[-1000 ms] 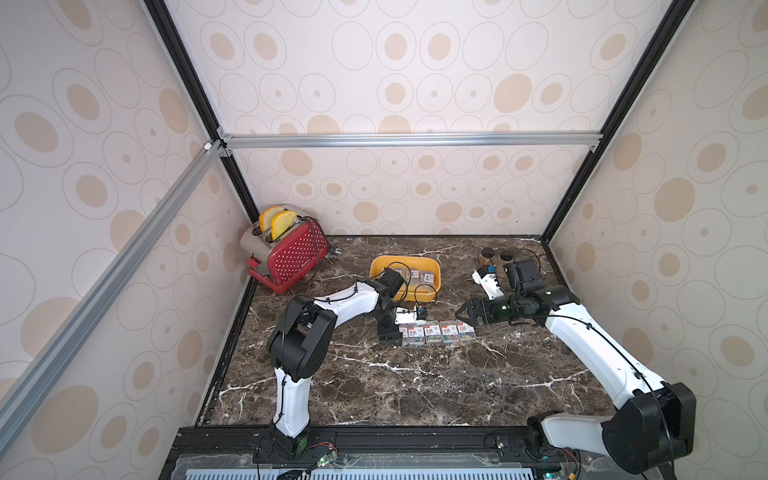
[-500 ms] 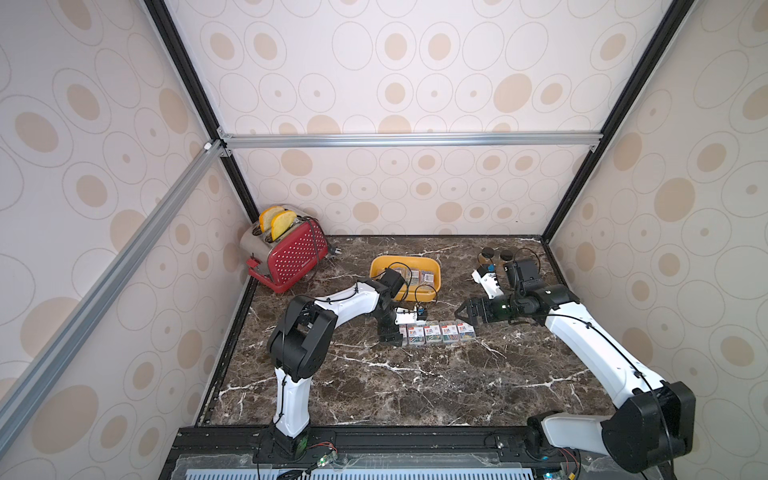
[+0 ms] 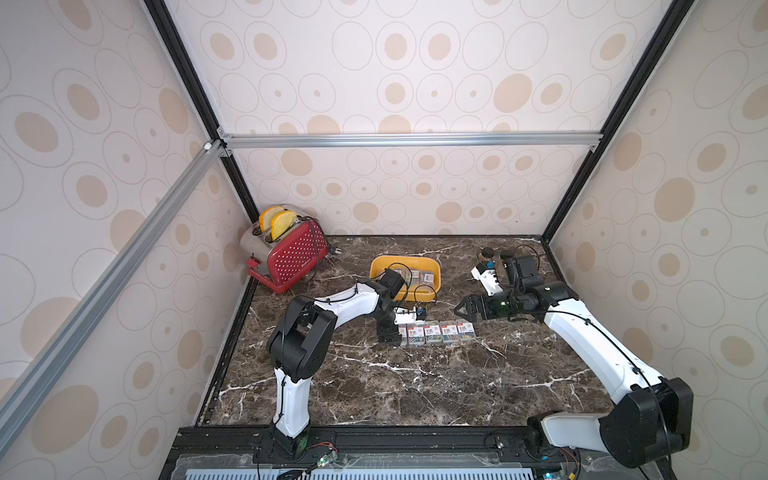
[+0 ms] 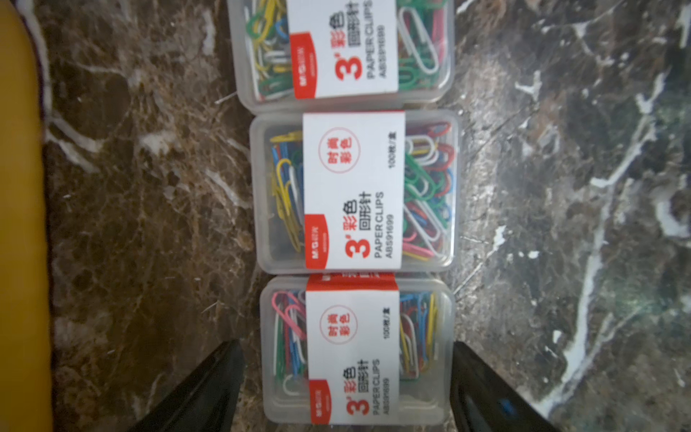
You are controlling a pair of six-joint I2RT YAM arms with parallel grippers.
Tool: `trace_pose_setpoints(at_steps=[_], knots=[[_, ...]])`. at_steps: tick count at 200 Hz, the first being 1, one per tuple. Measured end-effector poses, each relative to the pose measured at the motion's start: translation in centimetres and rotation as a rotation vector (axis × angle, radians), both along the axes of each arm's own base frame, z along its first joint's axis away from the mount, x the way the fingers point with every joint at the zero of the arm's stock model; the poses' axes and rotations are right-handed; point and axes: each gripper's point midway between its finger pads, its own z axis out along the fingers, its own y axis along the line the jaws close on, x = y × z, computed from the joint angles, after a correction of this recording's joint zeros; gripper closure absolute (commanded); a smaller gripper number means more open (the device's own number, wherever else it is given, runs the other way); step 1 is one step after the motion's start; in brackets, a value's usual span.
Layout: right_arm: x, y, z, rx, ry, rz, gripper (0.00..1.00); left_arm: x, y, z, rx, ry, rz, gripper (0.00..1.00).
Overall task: Take the paper clips out of the storage box
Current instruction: Place the boxed paper clips at the center of the board, then pick up the boxed paper clips from the storage box.
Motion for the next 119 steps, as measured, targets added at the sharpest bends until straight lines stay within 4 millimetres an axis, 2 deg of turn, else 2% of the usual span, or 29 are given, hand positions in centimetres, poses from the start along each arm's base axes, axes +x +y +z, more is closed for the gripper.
trace_pose_setpoints(at_steps=[22, 47, 89, 119], knots=[[0.3, 0.1, 0.4, -0.001, -0.006, 0.002, 0.0, 0.7, 0.4, 1.6, -0.015, -0.021, 0.086, 0.05], [0.6, 0.1, 0.8, -0.007, -0.005, 0.005, 0.0, 2.1, 0.7, 4.5, -0.068, -0.051, 0.215, 0.03], [0.7, 0.1, 0.6, -0.028, 0.016, 0.014, 0.0, 5.5, 0.9, 10.2, -0.207, -0.113, 0.466, 0.01], [1.1, 0.0, 0.9, -0.042, 0.012, 0.01, 0.0, 8.9, 0.4, 14.3, -0.304, -0.126, 0.655, 0.01]])
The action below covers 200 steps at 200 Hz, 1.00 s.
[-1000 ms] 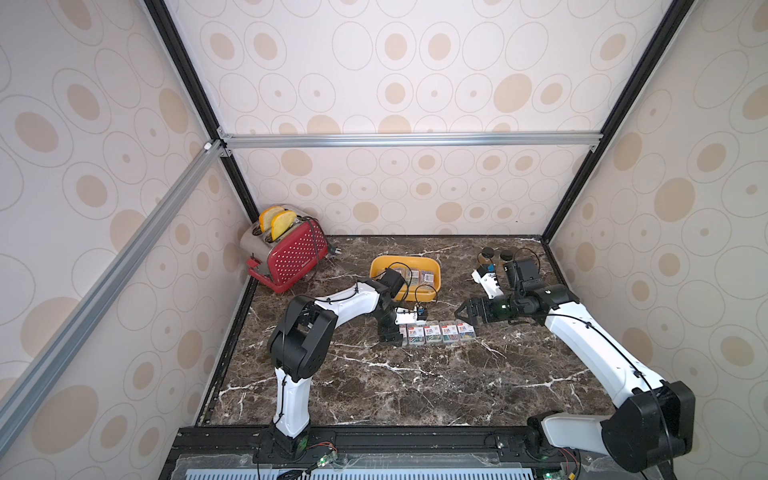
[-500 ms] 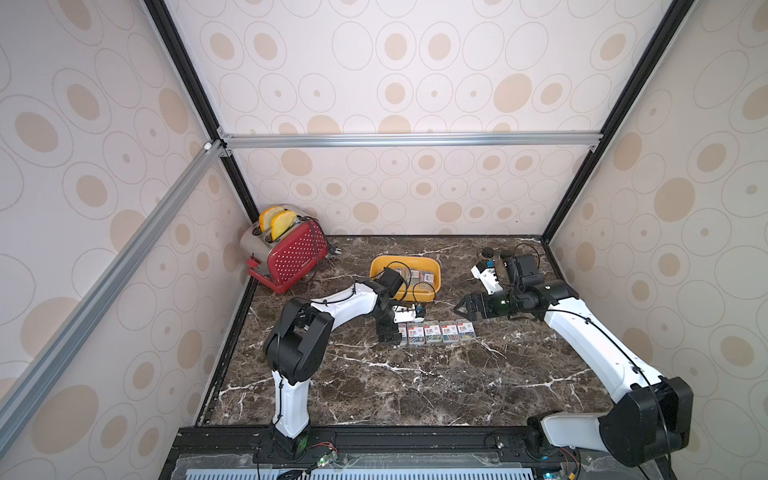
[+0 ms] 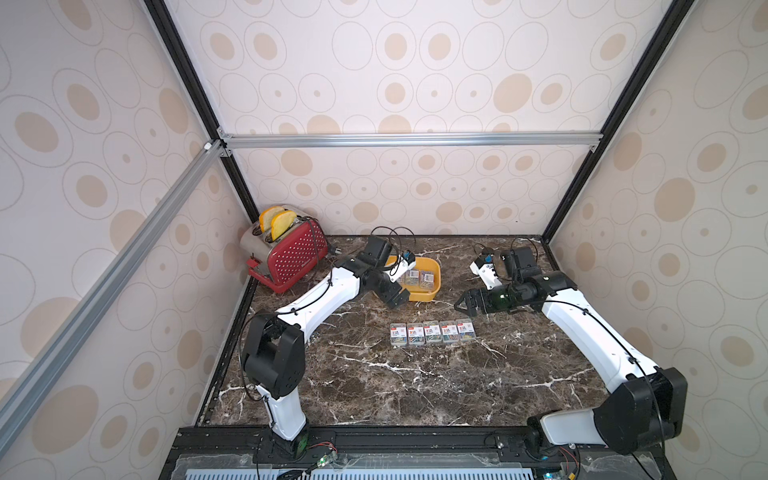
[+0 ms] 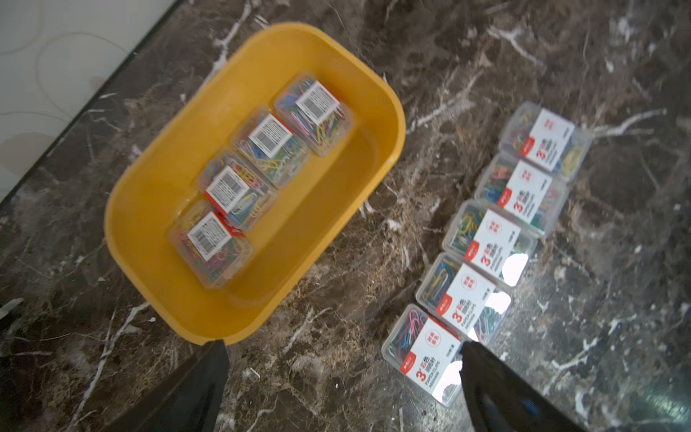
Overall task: Take the paper clips out of the storage box
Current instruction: Pick up the boxed paper clips from the storage box.
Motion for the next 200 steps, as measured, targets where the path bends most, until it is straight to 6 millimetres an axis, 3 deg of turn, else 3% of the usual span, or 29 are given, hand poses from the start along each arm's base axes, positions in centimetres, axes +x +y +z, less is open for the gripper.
trace_pose_setpoints(at_steps=[31, 58, 76, 113, 176, 200], knots=[[0.9, 0.0, 0.2, -0.019, -0.006, -0.008, 0.0, 4.0, -0.4, 2.3, -0.086, 0.003, 0.155, 0.01], [1.4, -0.1, 0.3, -0.035, -0.006, -0.013, 0.0, 7.2, -0.3, 1.3, -0.062, 0.036, 0.281, 0.01], [1.6, -0.1, 0.4, -0.039, -0.01, -0.014, 0.0, 8.9, -0.2, -0.4, -0.038, 0.059, 0.351, 0.01], [1.6, -0.2, 0.4, -0.048, -0.01, -0.011, 0.0, 10.0, 1.2, -4.5, 0.046, 0.104, 0.482, 0.02], [1.7, -0.3, -0.6, -0.066, 0.018, -0.012, 0.0, 11.9, 2.2, -8.4, 0.107, 0.104, 0.6, 0.16], [1.7, -0.3, -0.6, -0.069, 0.018, -0.013, 0.0, 12.0, 2.6, -9.4, 0.132, 0.105, 0.624, 0.15]])
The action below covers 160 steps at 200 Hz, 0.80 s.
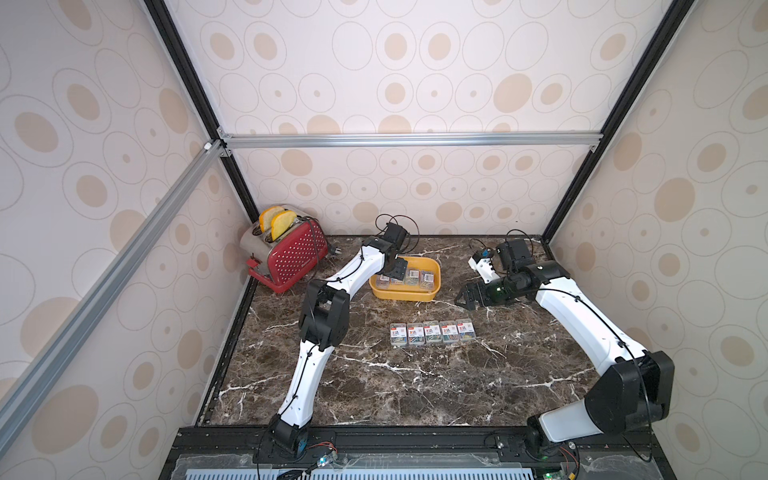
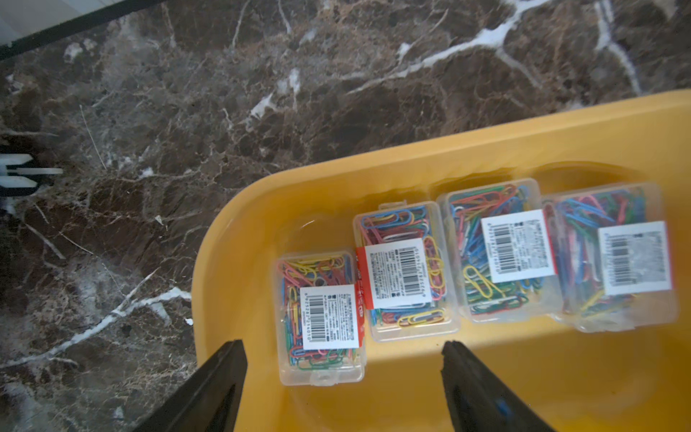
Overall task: Take the paper clips out of the storage box
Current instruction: Pick up the boxed paper clips from the storage box.
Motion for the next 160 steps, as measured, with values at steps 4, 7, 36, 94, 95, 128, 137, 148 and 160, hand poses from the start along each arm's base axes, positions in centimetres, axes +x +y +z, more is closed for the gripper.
trace_pose_setpoints(at_steps=[4, 7, 36, 94, 95, 128, 137, 148, 160], knots=[[0.0, 0.0, 0.0, -0.001, 0.0, 0.0, 0.0, 0.0, 0.0, -0.1, 0.002, 0.001, 0.002, 0.15], [0.0, 0.0, 0.0, -0.001, 0.0, 0.0, 0.0, 0.0, 0.1, -0.2, 0.004, 0.002, 0.003, 0.14], [0.0, 0.0, -0.1, -0.001, 0.002, 0.0, 0.0, 0.3, 0.3, -1.0, 0.019, 0.0, 0.021, 0.15], [0.0, 0.0, -0.2, -0.004, 0.009, 0.0, 0.0, 0.4, 0.9, -2.7, 0.057, 0.01, 0.065, 0.2], [0.0, 0.0, -0.2, -0.004, 0.009, 0.0, 0.0, 0.4, 0.9, -2.7, 0.057, 0.01, 0.065, 0.2], [-0.1, 0.0, -0.2, -0.004, 0.01, 0.0, 0.0, 0.4, 1.1, -2.8, 0.054, 0.008, 0.094, 0.34], [-0.1, 0.0, -0.2, -0.004, 0.01, 0.0, 0.0, 0.3, 1.1, -2.8, 0.052, 0.012, 0.1, 0.37], [-0.1, 0.0, -0.2, -0.004, 0.01, 0.0, 0.0, 0.2, 1.1, -2.9, 0.047, 0.015, 0.107, 0.4], [-0.1, 0.0, -0.2, -0.003, 0.01, 0.0, 0.0, 0.2, 0.9, -3.0, 0.038, 0.02, 0.108, 0.44]])
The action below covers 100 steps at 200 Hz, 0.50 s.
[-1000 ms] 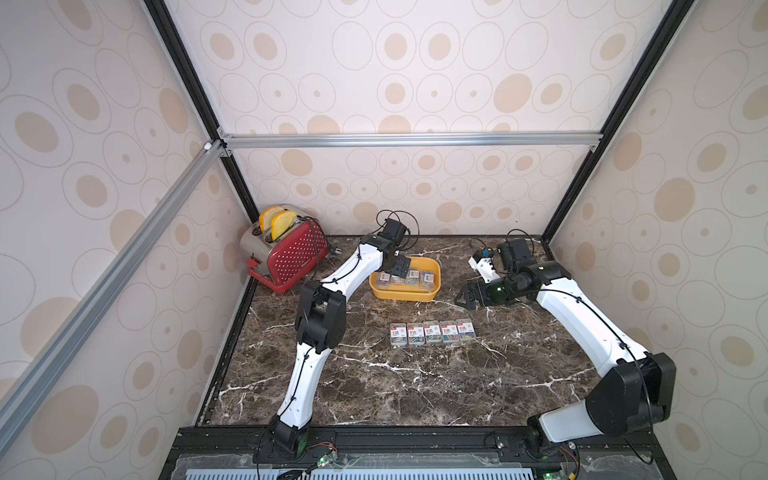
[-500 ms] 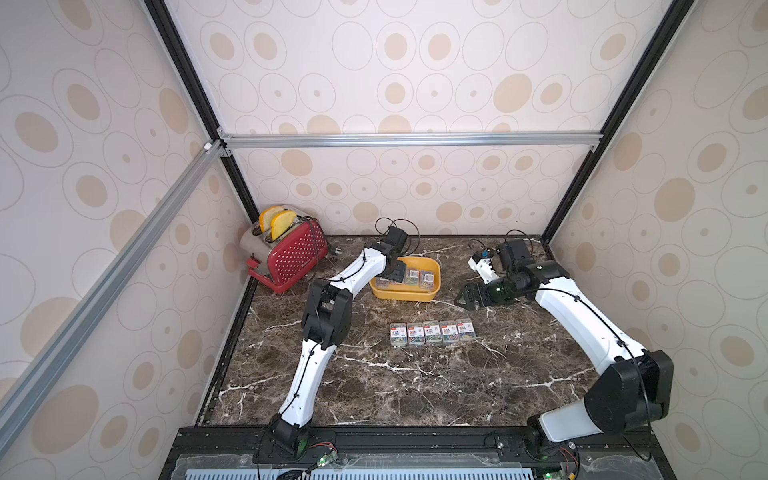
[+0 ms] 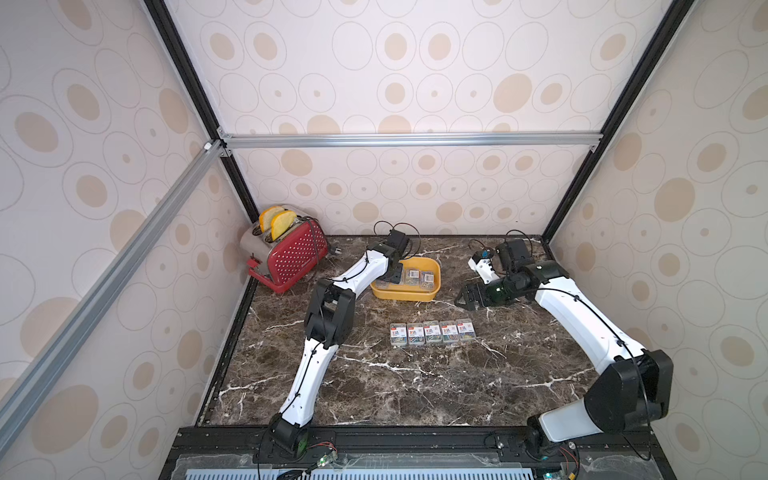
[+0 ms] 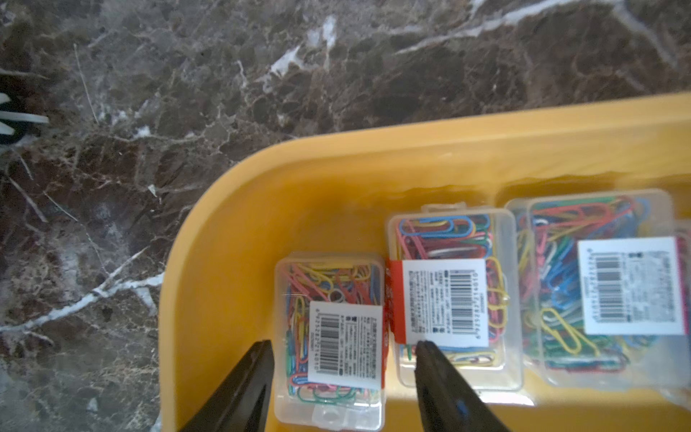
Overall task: Take the paper clips out of the storage box
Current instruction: Pick up the boxed paper clips from the storage box.
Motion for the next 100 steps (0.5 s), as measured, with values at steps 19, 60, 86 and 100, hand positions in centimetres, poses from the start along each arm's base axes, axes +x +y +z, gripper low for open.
trace_pose_setpoints(at_steps=[19, 60, 86, 100], knots=[[0.0, 0.0, 0.0, 0.0, 0.0, 0.0, 0.0, -0.2, -0.5, -0.1, -0.014, 0.005, -0.008, 0.51], [-0.1, 0.0, 0.0, -0.002, 0.004, 0.0, 0.0, -0.9, -2.1, -0.2, -0.037, 0.016, -0.043, 0.56], [-0.1, -0.1, -0.1, -0.003, 0.006, 0.0, 0.0, -1.8, -3.5, -0.6, -0.054, 0.034, -0.075, 0.56], [-0.1, -0.1, -0.1, -0.003, 0.007, 0.0, 0.0, -2.1, -4.1, -0.7, -0.052, 0.032, -0.089, 0.52]])
